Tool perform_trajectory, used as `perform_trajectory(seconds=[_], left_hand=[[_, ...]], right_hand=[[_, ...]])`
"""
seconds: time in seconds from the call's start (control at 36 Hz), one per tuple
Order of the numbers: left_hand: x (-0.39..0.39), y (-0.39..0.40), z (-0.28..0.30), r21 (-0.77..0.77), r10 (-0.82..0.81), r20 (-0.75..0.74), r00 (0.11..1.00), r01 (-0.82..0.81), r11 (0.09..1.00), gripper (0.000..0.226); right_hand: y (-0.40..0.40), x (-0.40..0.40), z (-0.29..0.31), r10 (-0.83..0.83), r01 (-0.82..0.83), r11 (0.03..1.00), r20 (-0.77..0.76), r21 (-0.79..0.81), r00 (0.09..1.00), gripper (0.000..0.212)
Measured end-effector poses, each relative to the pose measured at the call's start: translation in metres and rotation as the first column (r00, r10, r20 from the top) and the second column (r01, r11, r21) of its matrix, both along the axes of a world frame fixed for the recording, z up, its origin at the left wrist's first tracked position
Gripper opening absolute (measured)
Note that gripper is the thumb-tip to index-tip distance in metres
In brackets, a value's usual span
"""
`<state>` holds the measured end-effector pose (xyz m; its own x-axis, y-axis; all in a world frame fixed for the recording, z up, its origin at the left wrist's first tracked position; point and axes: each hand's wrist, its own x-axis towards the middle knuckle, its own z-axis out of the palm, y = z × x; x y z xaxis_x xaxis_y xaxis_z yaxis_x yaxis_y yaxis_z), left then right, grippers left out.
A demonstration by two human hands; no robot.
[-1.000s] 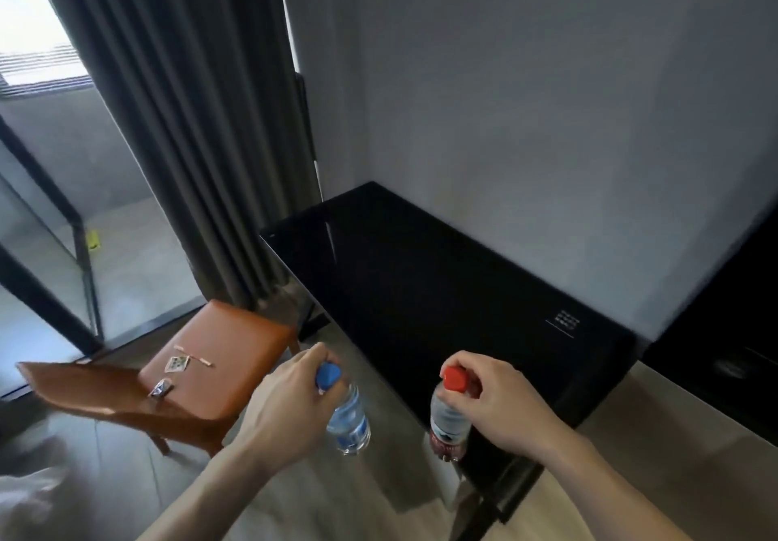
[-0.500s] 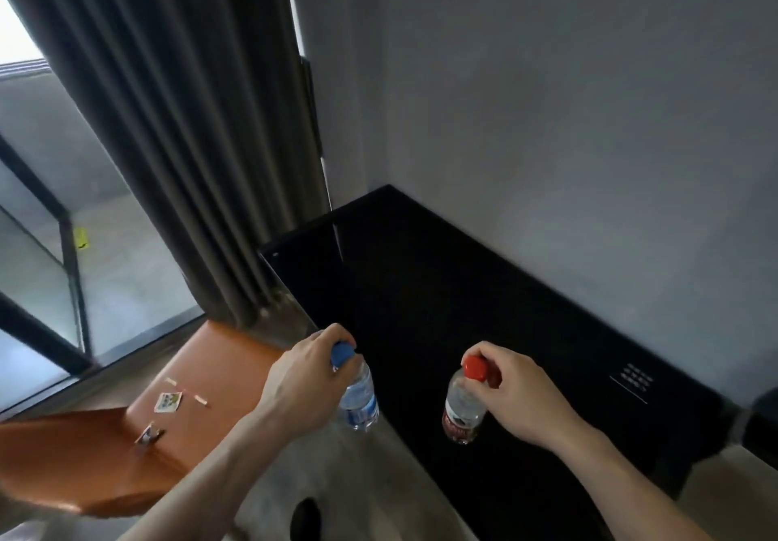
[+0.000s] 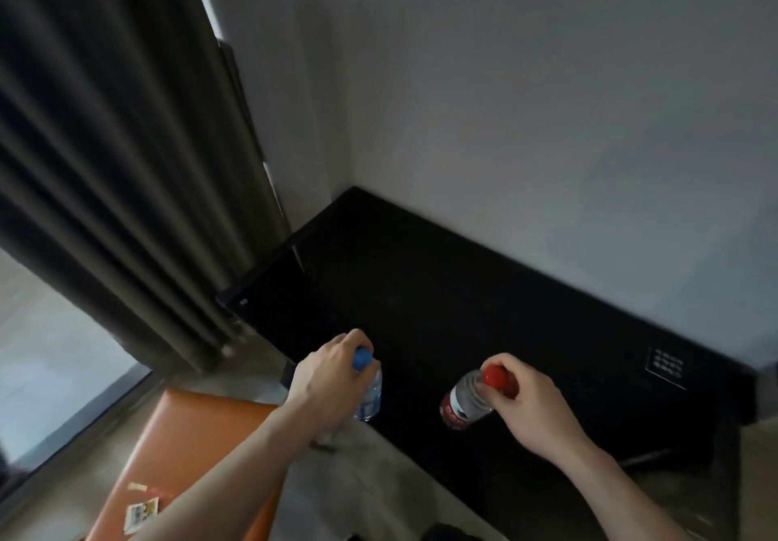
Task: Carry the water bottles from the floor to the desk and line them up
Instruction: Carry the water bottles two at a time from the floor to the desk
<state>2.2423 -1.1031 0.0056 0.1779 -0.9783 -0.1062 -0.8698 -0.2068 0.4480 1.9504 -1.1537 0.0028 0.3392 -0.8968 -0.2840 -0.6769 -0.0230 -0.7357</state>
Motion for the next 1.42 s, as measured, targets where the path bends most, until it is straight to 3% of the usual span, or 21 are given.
perform_trajectory(seconds=[0.61,1.06,1.42], left_hand=[[0.114,-0.170,-0.010,0.057,-0.027,0.083,0.996,0.022,0.998,0.013],[0.197,-0.294,-0.040,0.172,-0.263,0.043,0.964,0.252,0.952,0.015],[0.214,-0.339,-0.045,0.195,-0.361,0.010,0.933,0.352,0.915,0.014]], right_hand=[[-0.148,0.109,0.000,0.015,-0.025,0.992,-0.080,-0.125,0.997,0.012],[-0.238,0.215,-0.030,-0.132,0.126,0.991,-0.165,-0.044,0.977,0.012],[-0.261,0.239,-0.049,-0.220,0.230,0.972,-0.160,0.049,0.962,0.016]])
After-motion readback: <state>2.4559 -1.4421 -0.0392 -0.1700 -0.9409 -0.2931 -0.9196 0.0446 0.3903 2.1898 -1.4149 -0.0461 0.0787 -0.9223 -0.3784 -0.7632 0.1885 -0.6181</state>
